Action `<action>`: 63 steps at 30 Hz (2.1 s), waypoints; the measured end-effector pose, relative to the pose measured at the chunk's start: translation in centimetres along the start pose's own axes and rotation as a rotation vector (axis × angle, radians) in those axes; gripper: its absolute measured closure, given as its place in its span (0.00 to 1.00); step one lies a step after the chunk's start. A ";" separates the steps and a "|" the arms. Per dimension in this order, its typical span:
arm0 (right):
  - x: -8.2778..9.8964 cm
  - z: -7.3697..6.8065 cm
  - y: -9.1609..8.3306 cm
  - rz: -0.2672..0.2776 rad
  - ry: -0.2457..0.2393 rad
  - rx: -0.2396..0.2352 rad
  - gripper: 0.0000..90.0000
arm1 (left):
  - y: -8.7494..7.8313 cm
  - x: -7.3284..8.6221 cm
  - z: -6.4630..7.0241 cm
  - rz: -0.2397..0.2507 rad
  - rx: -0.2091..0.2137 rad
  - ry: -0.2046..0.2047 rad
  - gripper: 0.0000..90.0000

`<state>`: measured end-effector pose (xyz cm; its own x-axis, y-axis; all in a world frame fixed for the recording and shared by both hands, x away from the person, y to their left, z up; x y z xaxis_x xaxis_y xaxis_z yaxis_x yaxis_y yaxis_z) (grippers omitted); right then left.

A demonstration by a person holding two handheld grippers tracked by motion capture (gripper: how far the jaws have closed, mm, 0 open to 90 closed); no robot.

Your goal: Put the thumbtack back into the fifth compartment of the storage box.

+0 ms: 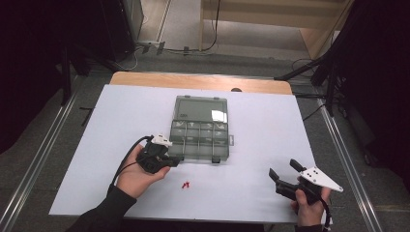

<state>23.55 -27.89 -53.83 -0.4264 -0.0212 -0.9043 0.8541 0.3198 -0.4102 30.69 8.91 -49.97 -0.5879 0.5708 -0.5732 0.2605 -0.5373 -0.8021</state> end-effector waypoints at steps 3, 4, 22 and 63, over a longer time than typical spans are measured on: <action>0.0 0.0 0.0 0.002 -0.001 -0.003 0.15 | -0.1 -0.2 -0.1 0.000 0.005 0.002 0.94; -0.1 0.0 0.0 0.005 -0.004 -0.005 0.15 | -0.1 -0.3 -0.2 0.003 0.006 0.000 0.94; -0.2 -0.1 -0.2 0.012 -0.001 -0.011 0.14 | -0.5 -1.4 -1.0 0.015 0.007 -0.007 0.94; -0.1 -0.2 0.0 -0.001 0.003 -0.016 0.13 | 1.7 -2.9 -4.4 -0.011 -0.058 -0.056 0.94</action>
<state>23.52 -27.74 -53.77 -0.4280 -0.0183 -0.9036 0.8490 0.3347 -0.4089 36.26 9.09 -50.38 -0.6328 0.5398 -0.5551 0.2967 -0.4931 -0.8178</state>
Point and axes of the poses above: each handheld gripper's, and its own axes: y roughly forward along the jaws, x roughly out of its underside, z roughly to its right, the point moved 7 cm from there along y, roughly forward along the jaws
